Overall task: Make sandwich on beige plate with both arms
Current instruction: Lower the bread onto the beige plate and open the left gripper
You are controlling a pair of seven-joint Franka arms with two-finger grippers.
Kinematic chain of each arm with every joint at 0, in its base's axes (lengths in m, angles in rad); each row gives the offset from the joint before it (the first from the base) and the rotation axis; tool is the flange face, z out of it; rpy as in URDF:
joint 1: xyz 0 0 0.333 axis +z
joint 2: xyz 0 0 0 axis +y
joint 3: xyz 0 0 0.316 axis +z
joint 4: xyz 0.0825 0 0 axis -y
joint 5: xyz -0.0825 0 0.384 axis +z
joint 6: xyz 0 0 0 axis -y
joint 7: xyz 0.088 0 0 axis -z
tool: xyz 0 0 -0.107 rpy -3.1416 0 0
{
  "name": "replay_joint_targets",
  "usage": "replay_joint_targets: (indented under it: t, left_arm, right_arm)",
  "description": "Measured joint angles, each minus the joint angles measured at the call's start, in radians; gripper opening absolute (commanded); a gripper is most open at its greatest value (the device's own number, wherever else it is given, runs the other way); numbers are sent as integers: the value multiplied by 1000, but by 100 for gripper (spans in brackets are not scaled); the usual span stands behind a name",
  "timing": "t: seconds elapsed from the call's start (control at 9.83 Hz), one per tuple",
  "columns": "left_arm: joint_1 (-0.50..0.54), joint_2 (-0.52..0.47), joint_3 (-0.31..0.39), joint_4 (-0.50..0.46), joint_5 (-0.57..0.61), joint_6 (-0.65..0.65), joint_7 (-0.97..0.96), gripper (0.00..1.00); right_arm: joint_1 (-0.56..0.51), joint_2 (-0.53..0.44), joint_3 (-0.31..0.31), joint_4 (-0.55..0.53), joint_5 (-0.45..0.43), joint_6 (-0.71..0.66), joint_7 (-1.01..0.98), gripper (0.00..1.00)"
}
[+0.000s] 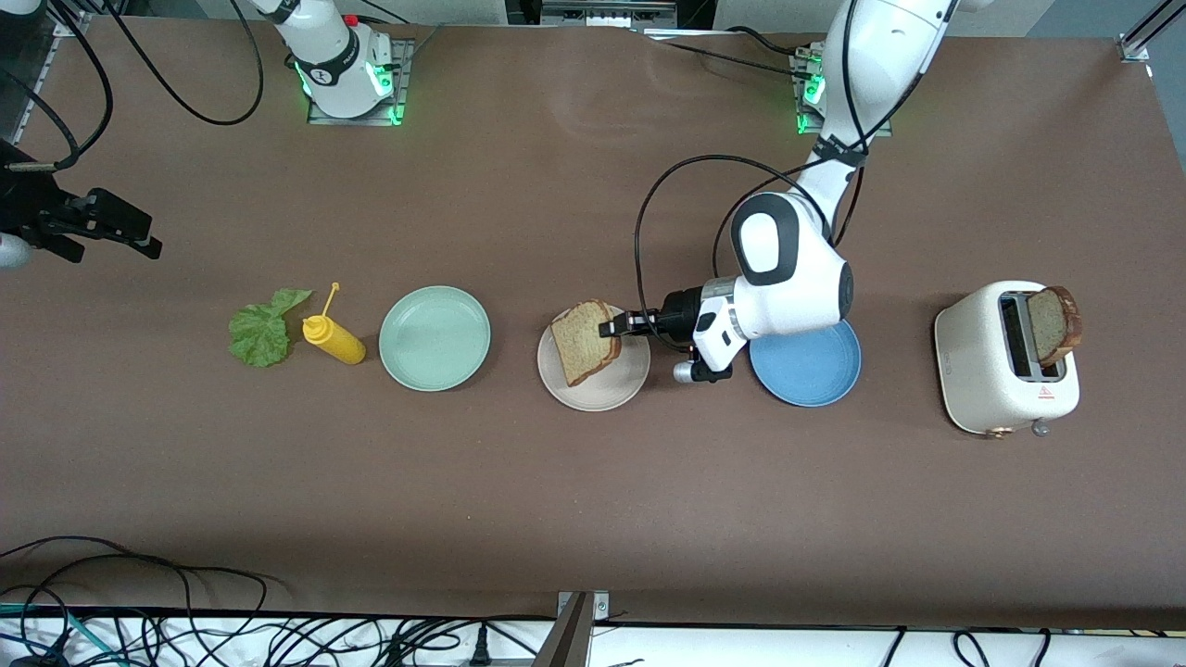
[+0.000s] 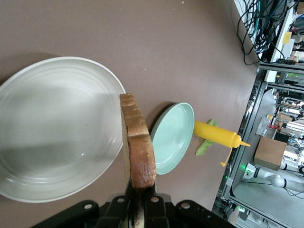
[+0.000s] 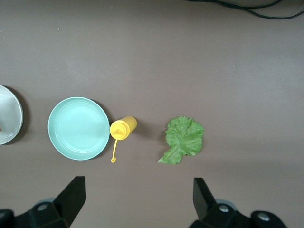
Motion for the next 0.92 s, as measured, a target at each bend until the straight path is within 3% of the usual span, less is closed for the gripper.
replay_joint_targets:
  t: [0.41,0.71,0.81,0.92]
  left_arm:
    - [-28,42,0,0,-127,59,126,0]
    - [-47,63,0,0,-129,101,137,0]
    - [-48,64,0,0,-130,102,137,14]
    - [-48,66,1,0,-130,102,143,66]
  right_arm:
    - [0,16,0,-6,0,-1,-1,100]
    - [-1,27,-2,-6,-1,-1,-1,100]
    - [-2,33,-4,-7,-1,1,-1,100]
    - [-9,44,-6,-8,-2,3,-1,100]
